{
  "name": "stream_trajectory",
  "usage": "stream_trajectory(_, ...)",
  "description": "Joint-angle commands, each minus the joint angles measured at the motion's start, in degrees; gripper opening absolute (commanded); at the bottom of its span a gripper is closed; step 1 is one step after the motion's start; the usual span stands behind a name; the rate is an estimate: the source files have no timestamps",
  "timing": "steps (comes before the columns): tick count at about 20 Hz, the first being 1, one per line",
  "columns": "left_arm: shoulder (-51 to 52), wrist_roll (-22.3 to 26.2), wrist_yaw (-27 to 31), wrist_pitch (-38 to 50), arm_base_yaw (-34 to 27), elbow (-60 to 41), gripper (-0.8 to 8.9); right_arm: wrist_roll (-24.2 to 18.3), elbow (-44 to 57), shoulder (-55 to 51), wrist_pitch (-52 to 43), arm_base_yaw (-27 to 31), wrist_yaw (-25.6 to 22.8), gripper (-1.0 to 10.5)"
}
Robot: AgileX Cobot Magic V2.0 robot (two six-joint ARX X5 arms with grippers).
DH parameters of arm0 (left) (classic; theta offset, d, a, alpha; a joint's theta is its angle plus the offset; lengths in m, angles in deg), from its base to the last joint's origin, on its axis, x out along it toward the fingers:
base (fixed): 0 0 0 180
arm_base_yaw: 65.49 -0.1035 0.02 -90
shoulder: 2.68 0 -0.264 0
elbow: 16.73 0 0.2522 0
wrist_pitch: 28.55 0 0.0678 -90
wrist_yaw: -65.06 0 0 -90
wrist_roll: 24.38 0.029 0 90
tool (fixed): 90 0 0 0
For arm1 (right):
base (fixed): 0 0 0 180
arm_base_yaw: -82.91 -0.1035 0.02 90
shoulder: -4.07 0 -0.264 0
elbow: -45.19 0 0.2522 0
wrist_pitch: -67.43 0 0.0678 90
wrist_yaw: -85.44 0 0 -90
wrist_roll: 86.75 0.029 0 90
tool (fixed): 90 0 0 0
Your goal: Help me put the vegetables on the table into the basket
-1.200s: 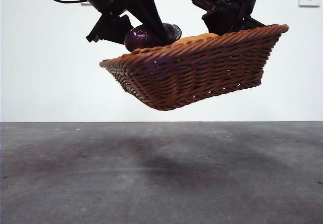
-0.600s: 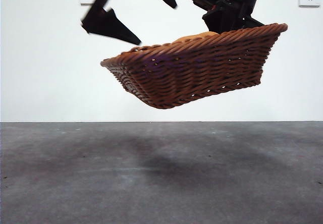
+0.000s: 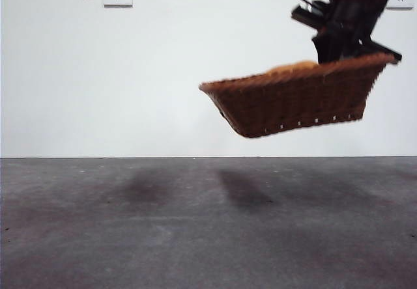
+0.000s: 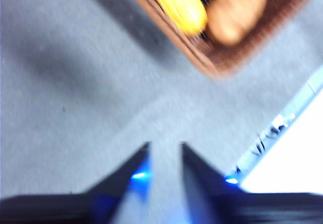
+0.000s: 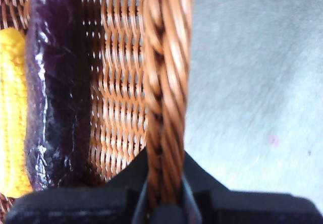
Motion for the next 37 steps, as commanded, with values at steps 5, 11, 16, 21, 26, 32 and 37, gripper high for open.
stream_trajectory(5, 4.7, 1.3, -0.1, -3.7, 0.1, -0.2, -0.02, -3.3, -0.2, 8.9, -2.6, 5.7, 2.7, -0.2)
stream_trajectory(11, 5.2, 1.7, -0.1, -4.0, 0.1, -0.2, -0.02, -6.0, -0.2, 15.3, -5.9, 10.1, 6.9, -0.2)
stream_trajectory(16, 5.2, 2.6, 2.3, -4.9, 0.0, -0.2, -0.02, -12.4, -0.2, 19.7, -6.3, 10.8, 6.4, -0.2)
stream_trajectory(21, 5.2, 2.7, 4.2, -5.9, 0.0, -0.2, -0.02, -12.8, -0.2, 20.9, -7.7, 10.8, 5.3, 0.4)
stream_trajectory(26, 5.2, 2.8, 4.2, -6.6, 0.0, -0.2, -0.02, -11.6, -0.3, 20.7, -6.5, 10.8, 2.8, 4.8)
stream_trajectory(32, 5.2, 3.3, 4.2, -7.0, 0.0, -0.2, -0.02, -11.4, -0.3, 13.1, -6.6, 10.8, -1.3, 4.8)
stream_trajectory(37, 5.2, 4.2, 4.2, -7.0, 0.0, -0.2, -0.02, -7.9, -0.3, 0.5, -6.4, 10.8, -3.1, 4.8)
